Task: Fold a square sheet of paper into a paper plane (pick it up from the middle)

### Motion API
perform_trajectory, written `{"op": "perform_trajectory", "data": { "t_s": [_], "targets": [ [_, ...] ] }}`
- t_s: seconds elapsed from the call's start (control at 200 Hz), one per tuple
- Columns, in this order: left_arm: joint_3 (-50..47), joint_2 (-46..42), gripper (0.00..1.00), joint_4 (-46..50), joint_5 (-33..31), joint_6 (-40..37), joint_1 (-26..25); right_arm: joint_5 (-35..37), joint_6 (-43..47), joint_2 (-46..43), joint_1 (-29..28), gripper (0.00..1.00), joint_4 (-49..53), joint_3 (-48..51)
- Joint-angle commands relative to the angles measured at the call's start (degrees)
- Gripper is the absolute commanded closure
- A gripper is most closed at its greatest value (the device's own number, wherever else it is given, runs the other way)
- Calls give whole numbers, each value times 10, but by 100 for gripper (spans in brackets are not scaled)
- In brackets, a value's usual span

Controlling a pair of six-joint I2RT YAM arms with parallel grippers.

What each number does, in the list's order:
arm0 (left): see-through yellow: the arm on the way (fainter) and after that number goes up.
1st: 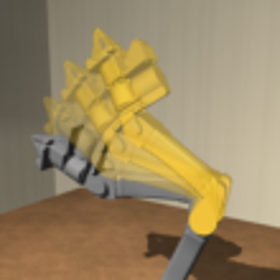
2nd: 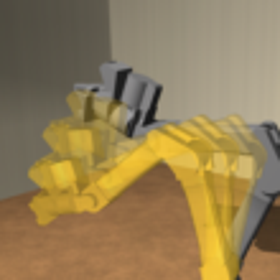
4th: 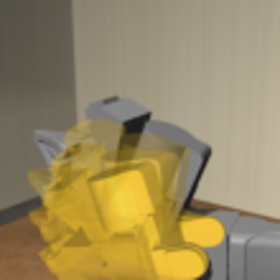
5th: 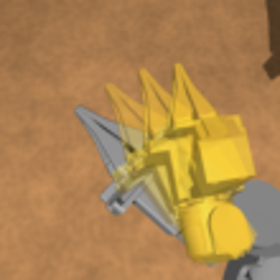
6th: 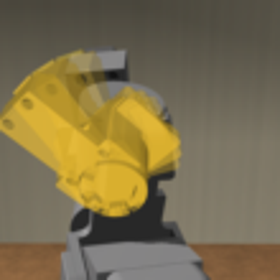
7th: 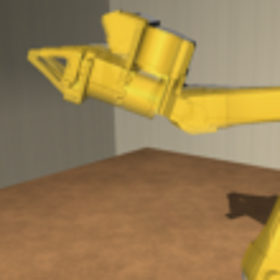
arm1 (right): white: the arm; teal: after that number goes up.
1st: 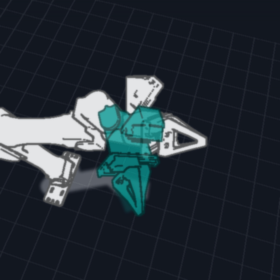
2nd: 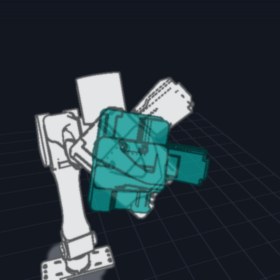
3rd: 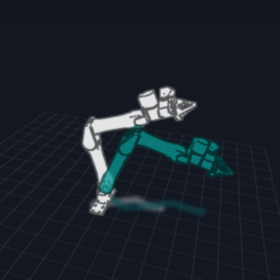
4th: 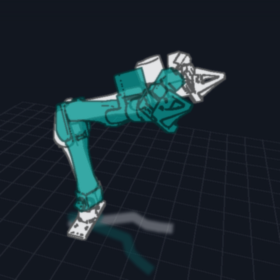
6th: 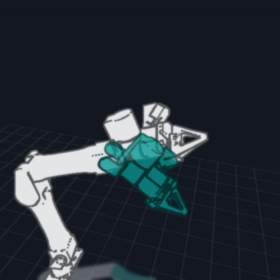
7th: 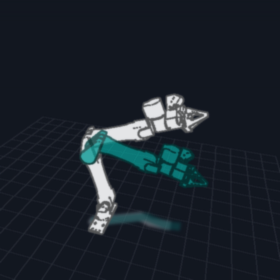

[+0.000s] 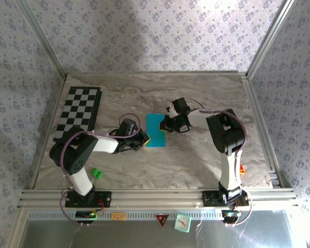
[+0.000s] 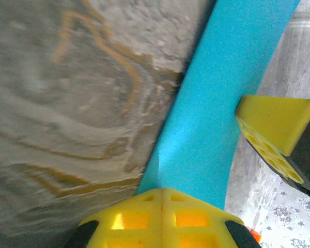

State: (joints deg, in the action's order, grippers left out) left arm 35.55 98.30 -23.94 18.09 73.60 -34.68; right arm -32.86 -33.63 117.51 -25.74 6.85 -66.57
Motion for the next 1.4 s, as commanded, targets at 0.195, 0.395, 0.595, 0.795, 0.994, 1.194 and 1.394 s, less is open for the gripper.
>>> {"op": "perform_trajectory", "data": {
  "t_s": [0.195, 0.395, 0.595, 0.795, 0.994, 1.194, 1.394],
  "targets": [
    [-23, -69, 100, 61, -20, -35, 6, 210, 13, 92, 14, 99, 143, 65],
    [19, -59, 100, 54, 2, -54, -25, 211, 14, 95, 13, 99, 143, 61],
    [21, -2, 100, 53, 20, -40, -29, 211, 14, 95, 14, 99, 143, 60],
    [-27, 18, 100, 31, 13, -28, -22, 227, 17, 87, 16, 99, 149, 57],
    [-75, -42, 100, 67, -15, -35, 4, 234, 22, 86, 16, 99, 154, 47],
    [-41, -110, 100, 156, -27, -75, 21, 217, 30, 78, 12, 99, 155, 27],
    [35, -126, 100, 205, -24, -117, 22, 151, 57, 55, -3, 99, 146, -12]
  ]
}}
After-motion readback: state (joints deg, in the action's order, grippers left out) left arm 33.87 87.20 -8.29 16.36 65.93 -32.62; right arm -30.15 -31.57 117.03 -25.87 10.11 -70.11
